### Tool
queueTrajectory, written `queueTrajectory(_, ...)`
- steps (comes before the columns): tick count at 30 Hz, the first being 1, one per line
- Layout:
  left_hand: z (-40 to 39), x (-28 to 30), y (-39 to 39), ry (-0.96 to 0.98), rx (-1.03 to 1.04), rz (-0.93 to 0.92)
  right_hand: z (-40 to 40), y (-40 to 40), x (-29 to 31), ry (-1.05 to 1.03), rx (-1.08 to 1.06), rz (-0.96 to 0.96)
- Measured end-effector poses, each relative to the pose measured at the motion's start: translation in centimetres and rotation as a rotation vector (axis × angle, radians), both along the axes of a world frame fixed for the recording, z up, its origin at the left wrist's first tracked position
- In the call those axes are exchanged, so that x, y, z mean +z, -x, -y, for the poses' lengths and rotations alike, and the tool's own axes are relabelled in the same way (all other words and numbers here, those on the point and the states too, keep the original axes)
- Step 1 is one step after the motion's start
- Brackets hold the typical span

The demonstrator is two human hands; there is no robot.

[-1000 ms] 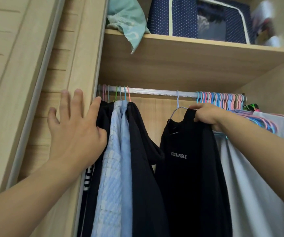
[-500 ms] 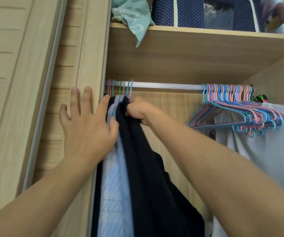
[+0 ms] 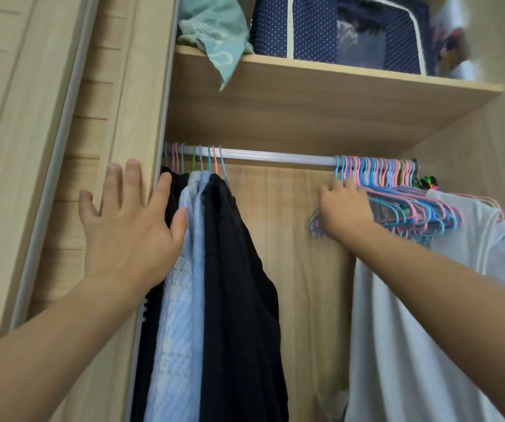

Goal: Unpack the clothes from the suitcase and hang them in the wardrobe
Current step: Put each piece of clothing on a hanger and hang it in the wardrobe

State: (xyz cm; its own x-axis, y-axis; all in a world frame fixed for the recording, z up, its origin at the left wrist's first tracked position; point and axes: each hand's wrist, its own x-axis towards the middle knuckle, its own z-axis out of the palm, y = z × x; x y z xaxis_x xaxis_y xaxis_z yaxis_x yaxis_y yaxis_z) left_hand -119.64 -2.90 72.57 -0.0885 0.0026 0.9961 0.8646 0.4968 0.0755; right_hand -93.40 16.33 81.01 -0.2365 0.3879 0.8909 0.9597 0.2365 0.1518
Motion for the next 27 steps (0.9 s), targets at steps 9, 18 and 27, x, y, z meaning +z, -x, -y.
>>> queueTrajectory(9,-0.2,-0.2,-0.2,-0.024,0.001,0.002,-3.6,-9.4,0.0,-0.132,-0.452,0.161)
queueTrajectory(18,-0.1,-0.3,-0.3,-0.004,0.006,0.021,-3.2,-6.4,1.2,-0.011,-0.124,-0.07)
queueTrajectory(27,-0.1,-0.1,0.0,0.001,-0.02,0.027,-1.8,-4.6,2.0,-0.055,0.051,-0.231)
